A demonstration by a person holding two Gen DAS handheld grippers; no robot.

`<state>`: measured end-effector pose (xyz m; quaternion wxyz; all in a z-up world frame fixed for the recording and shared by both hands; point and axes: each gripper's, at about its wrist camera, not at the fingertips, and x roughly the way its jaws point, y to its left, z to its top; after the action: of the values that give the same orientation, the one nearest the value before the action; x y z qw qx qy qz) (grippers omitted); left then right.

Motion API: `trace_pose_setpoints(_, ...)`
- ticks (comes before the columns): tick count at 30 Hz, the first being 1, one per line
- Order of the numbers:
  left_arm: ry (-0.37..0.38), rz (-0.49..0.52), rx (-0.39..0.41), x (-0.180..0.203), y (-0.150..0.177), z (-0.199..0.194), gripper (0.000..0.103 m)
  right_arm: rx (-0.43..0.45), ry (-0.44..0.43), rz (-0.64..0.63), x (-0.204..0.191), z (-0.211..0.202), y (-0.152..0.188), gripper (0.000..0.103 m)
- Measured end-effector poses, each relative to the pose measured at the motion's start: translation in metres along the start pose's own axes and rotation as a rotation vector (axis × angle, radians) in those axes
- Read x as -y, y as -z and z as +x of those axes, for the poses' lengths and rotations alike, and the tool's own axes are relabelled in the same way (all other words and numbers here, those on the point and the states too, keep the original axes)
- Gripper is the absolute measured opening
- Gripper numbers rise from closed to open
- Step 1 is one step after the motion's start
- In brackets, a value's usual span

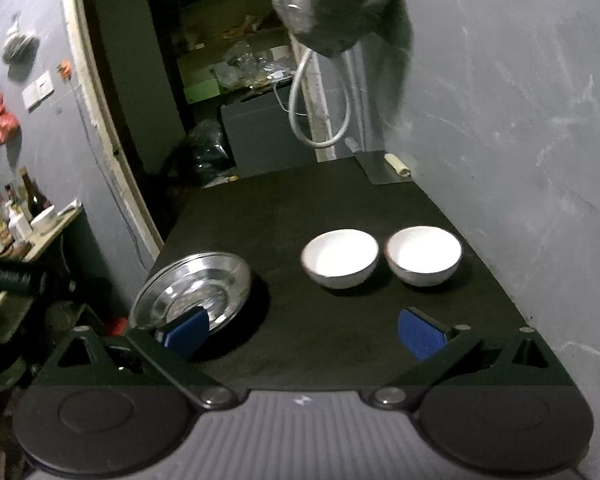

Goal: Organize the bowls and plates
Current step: 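Move the left tool to a red-rimmed white bowl and grasp its rim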

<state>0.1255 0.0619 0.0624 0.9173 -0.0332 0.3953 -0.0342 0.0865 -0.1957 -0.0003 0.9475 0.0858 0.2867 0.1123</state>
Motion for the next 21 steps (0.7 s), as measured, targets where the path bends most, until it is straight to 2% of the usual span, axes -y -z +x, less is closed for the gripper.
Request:
trace_pose_setpoints(6,-0.020,-0.025,0.006,0.043,-0.043,0.053,0.102,-0.060,-0.036,0.111,0.047,0.035,-0.009,0.103)
trace_pose_setpoints(14,-0.023,0.134,-0.068,0.082,-0.073,0.130,0.102,-0.108,-0.082,0.242,0.073,0.084,-0.014,0.102)
trace_pose_setpoints(18,0.000,0.163,-0.140,0.084,-0.083,0.160,0.102,-0.120,-0.109,0.283,0.074,0.101,-0.015,0.092)
trace_pose_setpoints(21,0.009,0.166,-0.161,0.082,-0.085,0.174,0.099,-0.123,-0.104,0.314,0.075,0.114,-0.017,0.082)
